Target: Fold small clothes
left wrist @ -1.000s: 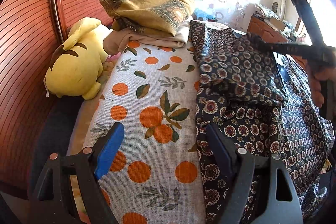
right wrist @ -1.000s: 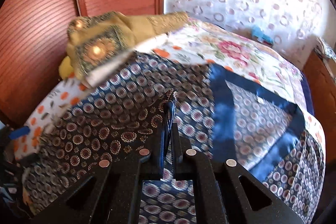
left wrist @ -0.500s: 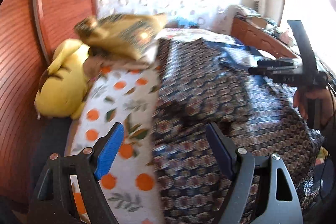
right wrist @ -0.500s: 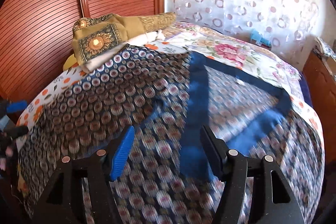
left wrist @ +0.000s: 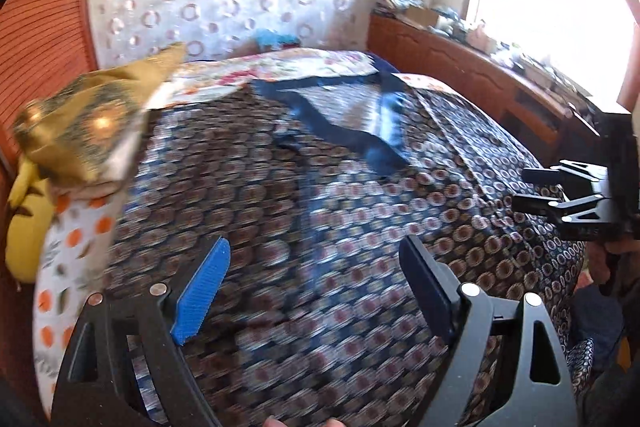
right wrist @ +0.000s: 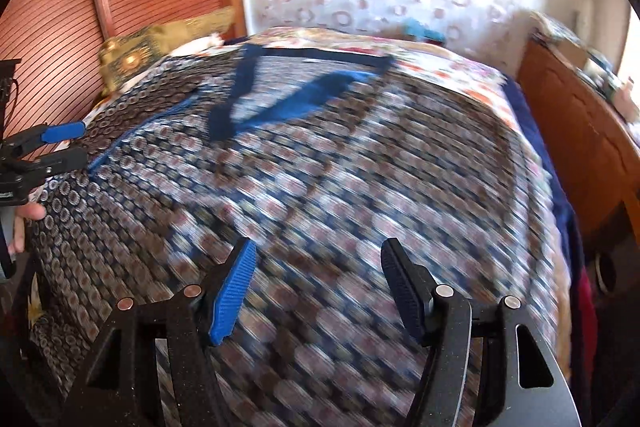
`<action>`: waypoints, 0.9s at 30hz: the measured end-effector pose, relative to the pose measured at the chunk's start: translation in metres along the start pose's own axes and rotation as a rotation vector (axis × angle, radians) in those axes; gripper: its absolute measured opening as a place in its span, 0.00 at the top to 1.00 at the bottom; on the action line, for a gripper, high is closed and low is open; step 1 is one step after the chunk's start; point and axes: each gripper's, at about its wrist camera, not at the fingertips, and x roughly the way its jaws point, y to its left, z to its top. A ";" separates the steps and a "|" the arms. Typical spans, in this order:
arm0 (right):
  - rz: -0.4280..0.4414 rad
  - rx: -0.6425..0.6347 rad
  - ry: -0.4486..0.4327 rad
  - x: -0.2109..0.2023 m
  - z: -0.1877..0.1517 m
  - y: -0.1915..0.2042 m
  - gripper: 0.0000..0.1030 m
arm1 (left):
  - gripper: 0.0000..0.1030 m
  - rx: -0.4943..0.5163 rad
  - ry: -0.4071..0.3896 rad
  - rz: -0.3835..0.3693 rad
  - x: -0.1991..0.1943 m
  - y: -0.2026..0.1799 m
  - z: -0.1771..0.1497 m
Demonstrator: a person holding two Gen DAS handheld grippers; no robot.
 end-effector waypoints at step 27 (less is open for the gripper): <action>-0.204 0.320 -0.006 -0.067 -0.084 -0.110 0.35 | 0.15 0.190 0.148 -0.078 0.060 -0.093 -0.004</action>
